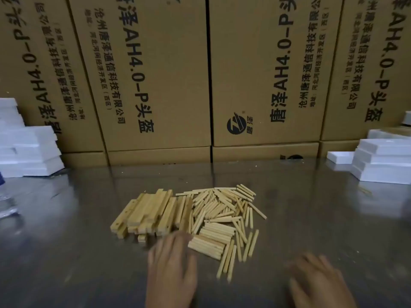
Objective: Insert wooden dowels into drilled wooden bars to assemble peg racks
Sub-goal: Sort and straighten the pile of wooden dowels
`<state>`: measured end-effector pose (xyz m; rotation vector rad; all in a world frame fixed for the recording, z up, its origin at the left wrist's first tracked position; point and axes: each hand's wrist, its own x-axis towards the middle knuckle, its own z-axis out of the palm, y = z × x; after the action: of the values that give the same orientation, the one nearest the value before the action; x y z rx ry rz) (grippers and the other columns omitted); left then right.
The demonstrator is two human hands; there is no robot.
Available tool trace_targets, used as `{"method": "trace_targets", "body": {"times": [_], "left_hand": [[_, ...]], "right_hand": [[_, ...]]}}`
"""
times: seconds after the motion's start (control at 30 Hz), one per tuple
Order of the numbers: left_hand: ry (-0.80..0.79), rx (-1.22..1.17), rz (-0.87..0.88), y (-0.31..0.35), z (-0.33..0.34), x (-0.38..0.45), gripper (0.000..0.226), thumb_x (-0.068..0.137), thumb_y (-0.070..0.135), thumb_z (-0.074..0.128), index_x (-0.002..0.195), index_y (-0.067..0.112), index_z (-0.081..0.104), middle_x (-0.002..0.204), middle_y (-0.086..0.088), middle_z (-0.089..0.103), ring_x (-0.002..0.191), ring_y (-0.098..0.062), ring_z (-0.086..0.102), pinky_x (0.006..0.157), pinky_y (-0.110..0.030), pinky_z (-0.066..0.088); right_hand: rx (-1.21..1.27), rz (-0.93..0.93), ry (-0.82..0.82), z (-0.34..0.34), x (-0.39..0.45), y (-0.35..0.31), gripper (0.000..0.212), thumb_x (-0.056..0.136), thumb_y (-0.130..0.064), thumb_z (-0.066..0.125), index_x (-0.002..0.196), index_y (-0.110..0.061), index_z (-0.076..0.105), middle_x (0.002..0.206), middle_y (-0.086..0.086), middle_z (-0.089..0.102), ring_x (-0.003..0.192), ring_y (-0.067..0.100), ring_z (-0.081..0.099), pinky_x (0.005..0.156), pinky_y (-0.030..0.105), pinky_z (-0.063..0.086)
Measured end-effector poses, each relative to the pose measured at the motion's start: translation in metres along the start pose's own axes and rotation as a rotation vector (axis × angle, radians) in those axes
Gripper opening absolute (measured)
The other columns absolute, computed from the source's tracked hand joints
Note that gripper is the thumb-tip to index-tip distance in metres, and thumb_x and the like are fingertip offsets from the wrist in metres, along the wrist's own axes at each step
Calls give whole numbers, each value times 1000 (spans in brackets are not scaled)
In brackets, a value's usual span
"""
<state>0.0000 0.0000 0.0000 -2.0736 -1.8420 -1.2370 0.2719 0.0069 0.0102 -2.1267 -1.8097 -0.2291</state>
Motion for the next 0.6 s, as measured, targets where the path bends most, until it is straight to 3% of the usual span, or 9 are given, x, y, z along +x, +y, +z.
{"method": "trace_targets", "body": {"times": [0.03, 0.07, 0.13, 0.3, 0.4, 0.5, 0.6], "left_hand": [[80, 17, -35, -4, 7, 17, 20, 87, 18, 58, 106, 23, 64, 109, 5, 65, 106, -18, 54, 85, -29, 29], [54, 16, -100, -5, 8, 38, 22, 89, 13, 59, 109, 20, 63, 112, 3, 64, 109, -23, 54, 90, -32, 33], [-89, 38, -237, -12, 16, 81, 32, 92, 14, 55, 124, 15, 59, 126, -4, 59, 119, -26, 51, 100, -37, 38], [-291, 278, -356, -26, 59, 132, 42, 94, 19, 53, 134, 7, 47, 137, -13, 46, 128, -29, 40, 107, -33, 31], [-288, 338, -400, -37, 75, 143, 44, 94, 16, 56, 135, 7, 44, 138, -13, 42, 129, -29, 36, 108, -33, 32], [-253, 332, -442, -45, 83, 144, 47, 92, 11, 63, 135, 5, 46, 139, -13, 43, 129, -28, 38, 103, -33, 39], [-243, 324, -441, -46, 86, 152, 31, 86, -2, 58, 117, 1, 57, 128, -17, 53, 115, -31, 52, 80, -32, 47]], "right_hand": [[198, -177, -13, 5, 0, -6, 33, 66, -31, 84, 95, -38, 71, 108, -8, 65, 104, 22, 66, 80, 41, 53], [282, -308, 10, 12, 8, -18, 32, 63, -26, 85, 90, -35, 71, 100, -9, 64, 98, 22, 65, 76, 40, 50], [388, -402, -44, 15, 29, -59, 15, 81, -26, 67, 94, -34, 65, 101, -18, 54, 105, 12, 53, 82, 31, 39], [570, -427, -74, 56, 83, -104, 23, 91, -22, 50, 110, -30, 61, 113, -16, 50, 114, 6, 43, 99, 26, 34], [605, -420, -62, 74, 96, -111, 24, 92, -21, 48, 112, -29, 61, 114, -16, 50, 114, 3, 43, 101, 24, 35], [631, -423, -1, 88, 99, -105, 23, 93, -17, 49, 109, -26, 63, 110, -17, 53, 110, 1, 44, 98, 21, 36], [694, -417, 58, 93, 105, -98, 19, 91, -11, 55, 98, -24, 66, 101, -18, 56, 100, -2, 45, 90, 19, 38]]}}
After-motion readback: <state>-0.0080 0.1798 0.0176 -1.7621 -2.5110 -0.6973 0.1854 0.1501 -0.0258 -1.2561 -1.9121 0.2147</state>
